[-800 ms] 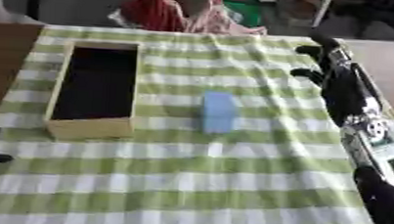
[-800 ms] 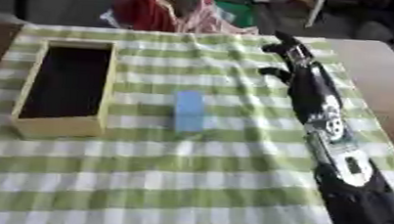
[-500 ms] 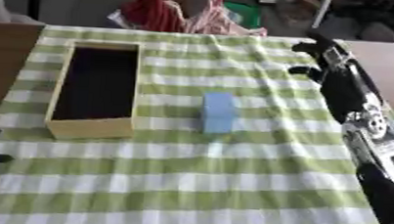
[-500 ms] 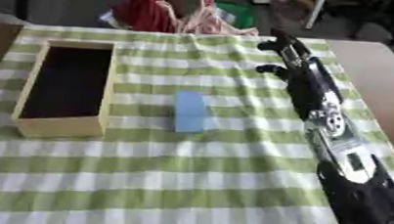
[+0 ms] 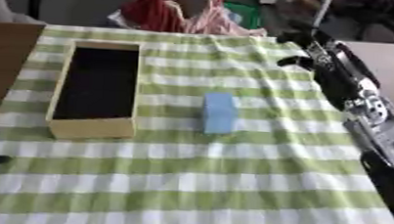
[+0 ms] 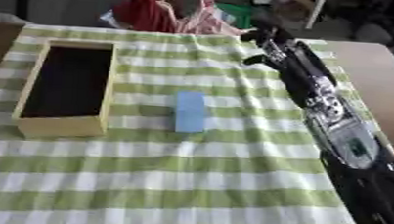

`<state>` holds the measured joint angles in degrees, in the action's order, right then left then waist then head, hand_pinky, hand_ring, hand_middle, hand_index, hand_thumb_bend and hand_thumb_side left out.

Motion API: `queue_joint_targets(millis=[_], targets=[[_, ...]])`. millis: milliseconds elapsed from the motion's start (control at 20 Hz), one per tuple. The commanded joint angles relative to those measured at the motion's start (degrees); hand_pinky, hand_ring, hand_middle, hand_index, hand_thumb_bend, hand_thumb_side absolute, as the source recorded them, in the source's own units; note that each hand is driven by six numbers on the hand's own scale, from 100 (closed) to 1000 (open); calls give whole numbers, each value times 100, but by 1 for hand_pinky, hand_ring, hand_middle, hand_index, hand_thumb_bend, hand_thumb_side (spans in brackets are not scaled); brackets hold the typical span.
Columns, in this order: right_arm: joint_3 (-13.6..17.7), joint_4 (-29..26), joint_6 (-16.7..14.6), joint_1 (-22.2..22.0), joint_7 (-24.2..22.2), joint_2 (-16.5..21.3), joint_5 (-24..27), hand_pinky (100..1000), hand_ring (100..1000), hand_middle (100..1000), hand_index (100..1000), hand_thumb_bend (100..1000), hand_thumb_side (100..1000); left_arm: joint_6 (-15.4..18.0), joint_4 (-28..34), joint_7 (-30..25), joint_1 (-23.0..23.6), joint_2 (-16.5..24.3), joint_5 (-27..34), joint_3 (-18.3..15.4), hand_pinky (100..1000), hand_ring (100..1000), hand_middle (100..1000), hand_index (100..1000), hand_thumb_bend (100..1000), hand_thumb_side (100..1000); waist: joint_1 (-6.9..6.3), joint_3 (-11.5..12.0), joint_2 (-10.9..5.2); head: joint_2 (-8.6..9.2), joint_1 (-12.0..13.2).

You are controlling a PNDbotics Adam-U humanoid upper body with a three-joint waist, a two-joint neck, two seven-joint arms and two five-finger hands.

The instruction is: Pick up objects on the table and place them in the box.

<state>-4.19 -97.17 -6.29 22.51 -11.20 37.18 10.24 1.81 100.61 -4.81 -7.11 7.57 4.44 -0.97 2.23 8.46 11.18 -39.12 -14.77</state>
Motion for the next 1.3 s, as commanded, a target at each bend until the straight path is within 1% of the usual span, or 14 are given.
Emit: queue_joint_targets(millis=[50, 200, 350, 500, 650, 900, 1150, 1250, 1300], targets=[[-188, -74, -177, 243, -399, 436, -415, 821, 1000, 837, 976, 100, 692, 12, 86, -34, -21, 90, -1, 12, 621, 892, 702, 669, 100, 611, 4, 10, -99, 2, -37], [-424, 45, -369, 474, -867, 557, -908, 866, 1000, 873, 987, 100, 639, 15, 89, -47, -24, 91, 1, 25, 622, 892, 702, 669, 100, 610, 4, 46, -96, 1, -47], [-637, 173, -584, 667, -1312, 587, -1435, 892, 1000, 890, 992, 100, 618, 22, 87, -52, -20, 97, 0, 29, 622, 892, 702, 669, 100, 607, 1, 79, -92, 17, -67], [-833, 332, -751, 835, -1669, 562, -1896, 911, 1000, 902, 997, 100, 616, 26, 86, -63, -27, 98, 1, 40, 622, 892, 702, 670, 100, 610, 6, 109, -85, 22, -78], [-987, 533, -898, 951, -1920, 493, -2300, 928, 1000, 910, 1000, 100, 637, 25, 85, -74, -35, 96, -4, 47, 622, 892, 703, 670, 100, 609, 11, 127, -73, 34, -79], [-1185, 899, -1110, 1101, -2145, 328, -2806, 941, 1000, 917, 1000, 100, 663, 25, 87, -80, -46, 100, -5, 53, 622, 892, 702, 670, 100, 610, 17, 144, -61, 40, -91], [-1248, 1222, -1272, 1225, -2154, 160, -3144, 943, 1000, 918, 1000, 100, 663, 18, 84, -88, -51, 98, -5, 60, 622, 892, 703, 670, 100, 611, 23, 151, -62, 51, -98], [-1245, 1350, -1292, 1261, -2127, 98, -3276, 939, 1000, 916, 1000, 100, 626, 18, 84, -89, -54, 98, -4, 61, 622, 892, 703, 670, 100, 610, 26, 166, -64, 51, -103], [-1242, 1436, -1298, 1286, -2108, 58, -3375, 932, 1000, 920, 1000, 100, 570, 18, 84, -90, -56, 100, -3, 62, 622, 892, 703, 670, 100, 611, 28, 173, -65, 53, -106]])
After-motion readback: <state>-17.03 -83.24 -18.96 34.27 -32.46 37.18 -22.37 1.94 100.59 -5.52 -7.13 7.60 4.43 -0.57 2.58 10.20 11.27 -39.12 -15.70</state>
